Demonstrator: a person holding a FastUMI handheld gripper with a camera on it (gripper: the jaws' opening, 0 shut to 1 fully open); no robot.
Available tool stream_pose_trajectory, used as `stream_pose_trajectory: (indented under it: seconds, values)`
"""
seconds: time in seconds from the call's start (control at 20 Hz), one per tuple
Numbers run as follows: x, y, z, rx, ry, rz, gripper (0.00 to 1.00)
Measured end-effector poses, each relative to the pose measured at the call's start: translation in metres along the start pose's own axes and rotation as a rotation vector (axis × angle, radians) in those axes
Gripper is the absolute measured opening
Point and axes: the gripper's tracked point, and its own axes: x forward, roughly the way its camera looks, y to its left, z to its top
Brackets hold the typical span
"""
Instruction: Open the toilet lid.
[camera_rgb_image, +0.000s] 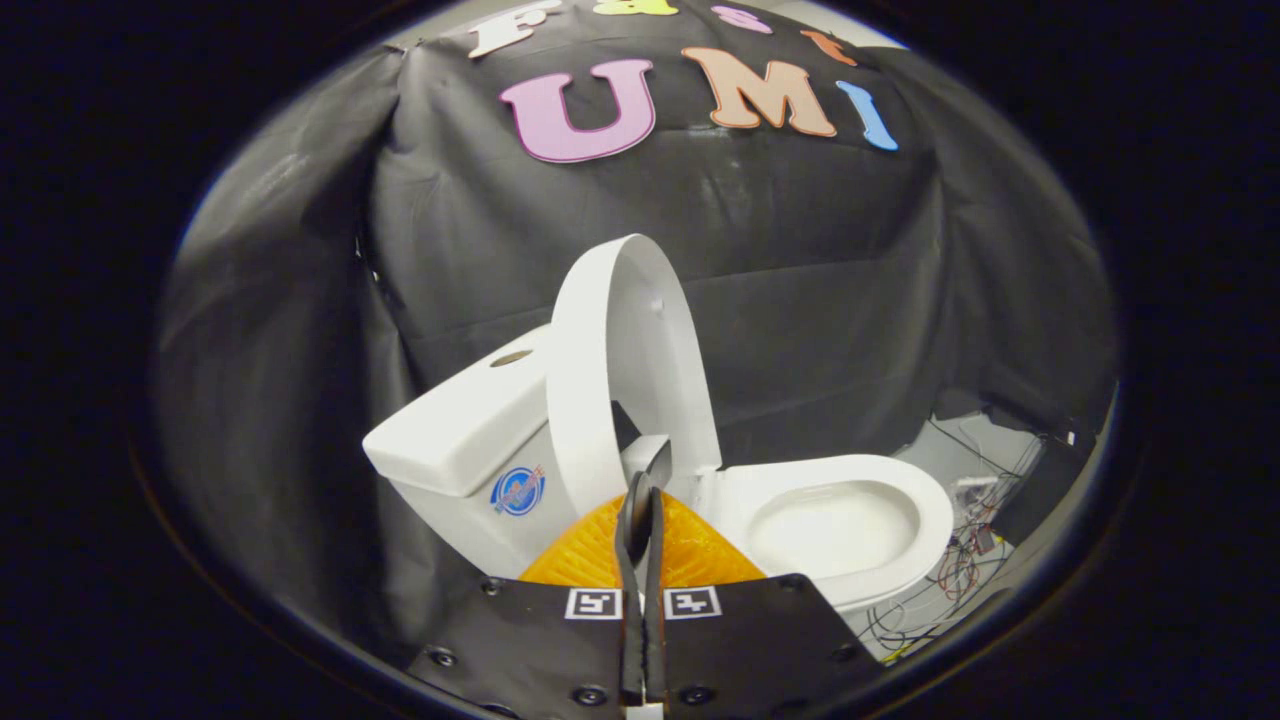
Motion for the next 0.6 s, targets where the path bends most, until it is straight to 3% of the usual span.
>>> stream_pose_trajectory:
  seconds: [0.35,0.6]
  values:
    - [0.006,0.019,-0.001,-0.007,-0.049,-0.008,0.01]
    - [0.010,0.028,0.003,-0.082,-0.069,-0.041,0.01]
